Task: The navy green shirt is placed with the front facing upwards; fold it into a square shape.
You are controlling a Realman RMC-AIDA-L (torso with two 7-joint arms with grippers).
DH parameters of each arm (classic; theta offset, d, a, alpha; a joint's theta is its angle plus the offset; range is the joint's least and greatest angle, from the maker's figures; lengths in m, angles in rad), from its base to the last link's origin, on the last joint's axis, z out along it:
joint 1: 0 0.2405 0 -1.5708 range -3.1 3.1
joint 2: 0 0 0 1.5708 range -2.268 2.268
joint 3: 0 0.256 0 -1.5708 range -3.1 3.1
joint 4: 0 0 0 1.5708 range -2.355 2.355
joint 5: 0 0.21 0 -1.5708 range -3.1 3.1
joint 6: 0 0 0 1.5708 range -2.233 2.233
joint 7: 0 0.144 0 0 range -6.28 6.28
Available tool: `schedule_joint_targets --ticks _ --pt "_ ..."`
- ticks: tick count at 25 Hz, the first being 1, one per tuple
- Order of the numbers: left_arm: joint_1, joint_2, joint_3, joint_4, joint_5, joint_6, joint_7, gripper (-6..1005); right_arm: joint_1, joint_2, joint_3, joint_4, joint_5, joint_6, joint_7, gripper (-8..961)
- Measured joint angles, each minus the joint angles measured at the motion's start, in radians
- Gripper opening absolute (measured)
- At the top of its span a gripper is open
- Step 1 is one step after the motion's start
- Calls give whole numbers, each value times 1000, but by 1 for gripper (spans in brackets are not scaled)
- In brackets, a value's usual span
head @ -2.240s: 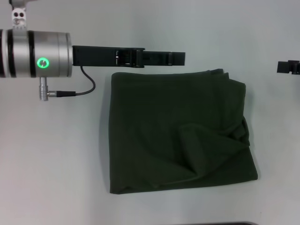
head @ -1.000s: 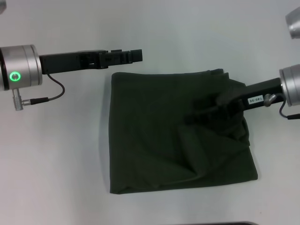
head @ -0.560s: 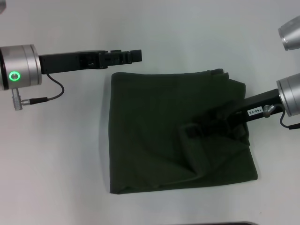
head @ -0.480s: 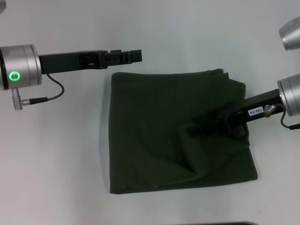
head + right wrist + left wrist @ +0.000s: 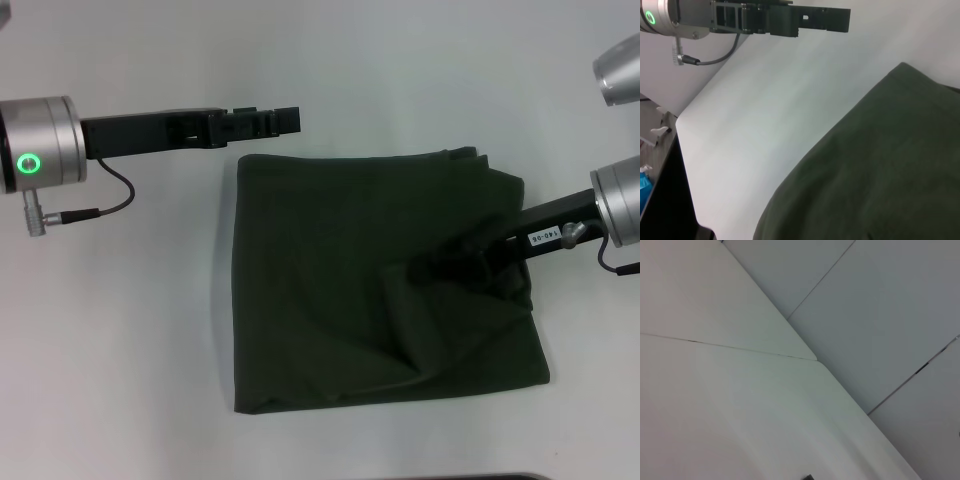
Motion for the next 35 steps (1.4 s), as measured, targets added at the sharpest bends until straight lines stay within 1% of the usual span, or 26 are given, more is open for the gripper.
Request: schedule_joint_targets --ticks 5,10,18,22,27,32,34,35 --pt "1 0 -1 2 0 -1 6 920 -11 -1 3 0 0 -17 -6 114" --pt "1 0 -1 2 0 -2 8 920 -39 -4 8 -11 0 -53 -19 67" --pt "1 0 -1 2 0 -12 6 920 -96 -24 25 -24 7 -87 -46 68" --pt "-5 0 -1 2 0 -13 1 920 -132 -36 72 -37 8 -115 -80 68" --pt "-14 -1 -1 2 0 -23 -1 920 -160 -51 115 -44 7 -144 -105 70" --pt "-19 -4 0 2 0 -26 -1 920 -161 -52 143 -48 8 -150 -107 72" --pt "-20 -4 0 3 0 -26 -2 920 -152 -48 151 -48 8 -150 -107 73" --pt "-20 -3 1 4 0 -25 -2 920 -146 -46 153 -48 8 -151 -107 94"
